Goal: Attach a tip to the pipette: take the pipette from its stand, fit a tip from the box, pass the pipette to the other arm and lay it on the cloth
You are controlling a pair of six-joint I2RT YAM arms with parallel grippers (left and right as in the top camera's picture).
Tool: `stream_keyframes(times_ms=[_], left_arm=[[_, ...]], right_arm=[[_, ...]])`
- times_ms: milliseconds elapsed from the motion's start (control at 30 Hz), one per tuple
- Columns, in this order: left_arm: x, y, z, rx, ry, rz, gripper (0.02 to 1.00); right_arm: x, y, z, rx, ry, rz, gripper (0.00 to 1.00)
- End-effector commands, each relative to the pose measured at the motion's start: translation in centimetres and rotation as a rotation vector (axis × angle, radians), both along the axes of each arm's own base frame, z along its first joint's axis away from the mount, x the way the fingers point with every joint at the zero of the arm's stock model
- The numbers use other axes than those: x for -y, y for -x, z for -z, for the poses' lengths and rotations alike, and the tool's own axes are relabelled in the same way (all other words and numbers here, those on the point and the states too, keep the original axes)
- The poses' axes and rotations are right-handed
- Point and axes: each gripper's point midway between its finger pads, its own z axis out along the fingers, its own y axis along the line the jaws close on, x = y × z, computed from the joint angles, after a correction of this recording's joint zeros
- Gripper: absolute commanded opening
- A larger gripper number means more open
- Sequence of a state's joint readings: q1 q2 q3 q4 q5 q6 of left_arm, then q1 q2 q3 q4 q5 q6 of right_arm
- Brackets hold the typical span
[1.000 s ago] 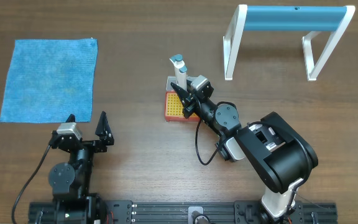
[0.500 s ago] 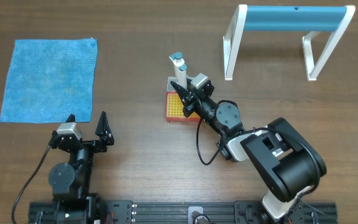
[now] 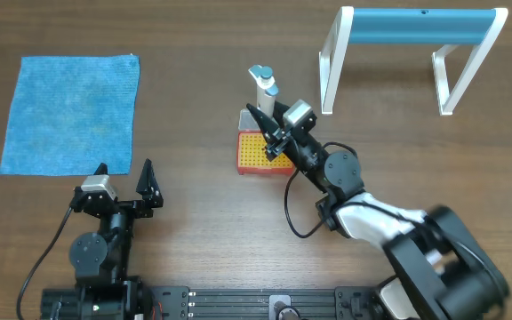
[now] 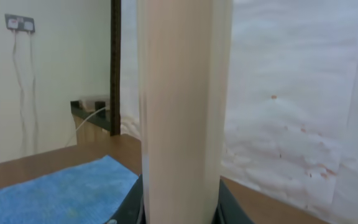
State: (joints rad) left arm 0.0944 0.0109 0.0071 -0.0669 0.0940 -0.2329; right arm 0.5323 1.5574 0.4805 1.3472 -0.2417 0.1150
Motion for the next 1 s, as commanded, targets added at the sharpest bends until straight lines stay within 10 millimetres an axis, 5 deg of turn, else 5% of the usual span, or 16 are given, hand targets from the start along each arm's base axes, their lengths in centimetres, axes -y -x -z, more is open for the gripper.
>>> stream_keyframes(times_ms=[33, 267, 600, 1000], left_arm=[[0.2, 0.0, 0.1, -0.001, -0.008, 0.009, 0.928], [0.2, 0.0, 0.1, -0.001, -0.008, 0.009, 0.928], [0.2, 0.0, 0.1, -0.001, -0.008, 0.009, 0.928], [0.2, 0.0, 0.1, -0.001, -0.008, 0.009, 0.928]], right_arm=[[1.0, 2.1, -4.7, 0.030, -0.004, -0.011, 0.082], [1.8, 6.0, -6.2, -0.059, 0.067, -0.087, 0.080], [2.8, 11.4, -3.2, -0.311, 0.209, -0.270, 0.080], [5.2, 9.2, -3.2, -0.325, 0.191, -0.137, 0.077]])
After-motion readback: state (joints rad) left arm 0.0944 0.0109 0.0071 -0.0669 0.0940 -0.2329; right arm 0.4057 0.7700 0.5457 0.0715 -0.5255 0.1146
